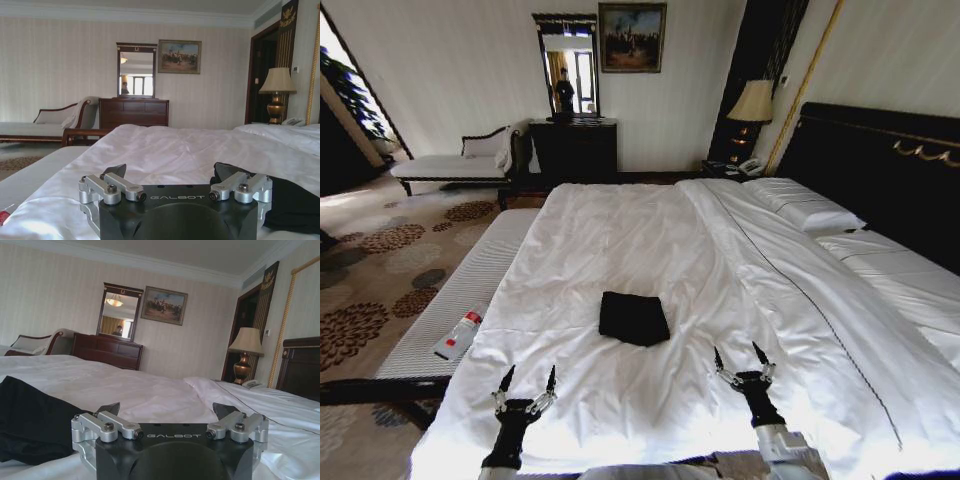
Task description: Fold the clothes on the bed.
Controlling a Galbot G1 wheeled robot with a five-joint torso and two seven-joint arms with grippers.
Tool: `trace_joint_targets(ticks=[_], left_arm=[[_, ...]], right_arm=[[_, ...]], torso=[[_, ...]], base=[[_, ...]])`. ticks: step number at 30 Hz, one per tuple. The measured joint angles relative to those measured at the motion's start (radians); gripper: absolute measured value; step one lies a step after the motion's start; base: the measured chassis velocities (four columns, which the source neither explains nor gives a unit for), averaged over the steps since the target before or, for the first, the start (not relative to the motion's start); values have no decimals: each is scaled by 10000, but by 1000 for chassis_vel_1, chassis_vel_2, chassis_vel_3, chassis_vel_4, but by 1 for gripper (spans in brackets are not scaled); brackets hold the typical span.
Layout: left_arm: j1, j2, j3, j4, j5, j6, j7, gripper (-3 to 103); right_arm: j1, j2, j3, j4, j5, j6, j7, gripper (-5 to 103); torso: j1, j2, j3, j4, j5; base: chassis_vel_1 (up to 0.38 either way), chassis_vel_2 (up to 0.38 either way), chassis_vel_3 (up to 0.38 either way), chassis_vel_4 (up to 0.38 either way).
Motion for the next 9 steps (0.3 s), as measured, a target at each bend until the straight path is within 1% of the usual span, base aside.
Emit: trace_joint_targets(ticks=[9], left_arm=[[1, 0, 0, 0, 0, 0, 0, 100]], right_arm=[[16, -6, -15, -14, 5, -13, 2, 100]], torso=[[0, 0, 0, 0, 0]], base=[[0, 0, 0, 0]])
